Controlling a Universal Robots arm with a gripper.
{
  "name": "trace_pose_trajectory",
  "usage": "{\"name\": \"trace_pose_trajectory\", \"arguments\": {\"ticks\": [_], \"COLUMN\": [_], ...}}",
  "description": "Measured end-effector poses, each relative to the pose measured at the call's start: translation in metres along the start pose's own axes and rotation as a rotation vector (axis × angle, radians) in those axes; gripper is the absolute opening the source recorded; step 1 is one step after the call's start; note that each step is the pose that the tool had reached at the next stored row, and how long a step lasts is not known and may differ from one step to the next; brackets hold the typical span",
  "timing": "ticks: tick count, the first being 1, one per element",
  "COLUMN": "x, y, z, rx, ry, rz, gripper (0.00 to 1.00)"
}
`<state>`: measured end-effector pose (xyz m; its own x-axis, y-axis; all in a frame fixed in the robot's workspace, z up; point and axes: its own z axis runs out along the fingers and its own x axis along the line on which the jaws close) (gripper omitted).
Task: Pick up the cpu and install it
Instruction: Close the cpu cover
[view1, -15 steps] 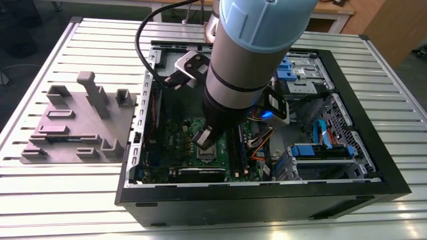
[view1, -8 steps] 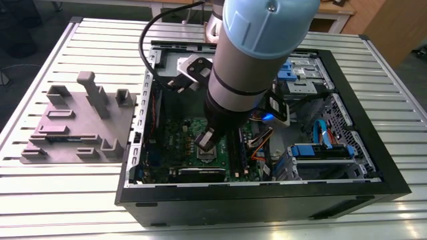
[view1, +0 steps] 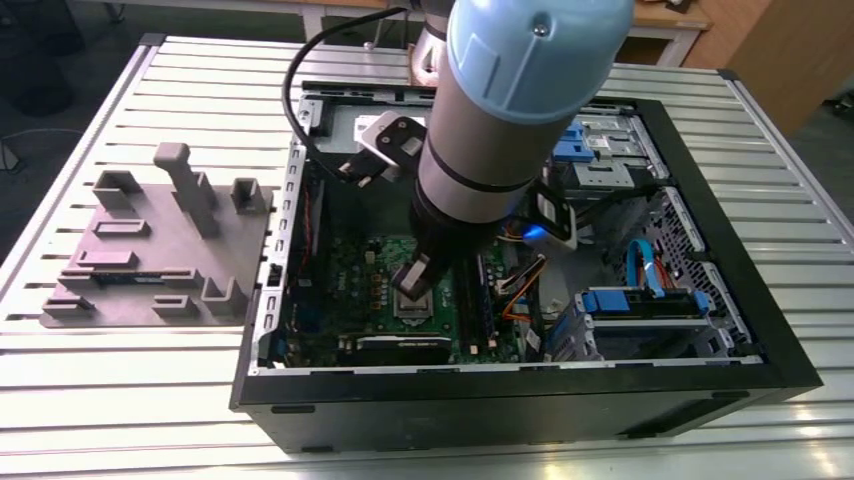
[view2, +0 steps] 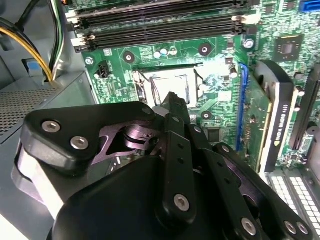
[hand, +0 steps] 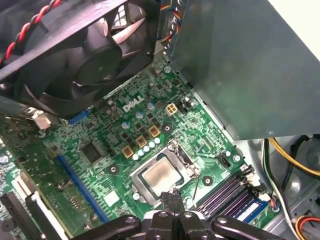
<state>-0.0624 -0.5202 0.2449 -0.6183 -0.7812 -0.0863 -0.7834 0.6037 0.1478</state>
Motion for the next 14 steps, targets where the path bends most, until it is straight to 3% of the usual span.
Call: {"name": "trace_pose_trajectory", "arguments": {"ticks": [4,14], "x": [-0.002,-0.0124], "y": [0.0016,0.0095], "z": [0.0011,0.0032], "rx": [-0.0061,-0.007], "ry": [-0.0054,-0.0041], "rz": [-0.009,-0.019], "gripper": [0.1,0.1]}}
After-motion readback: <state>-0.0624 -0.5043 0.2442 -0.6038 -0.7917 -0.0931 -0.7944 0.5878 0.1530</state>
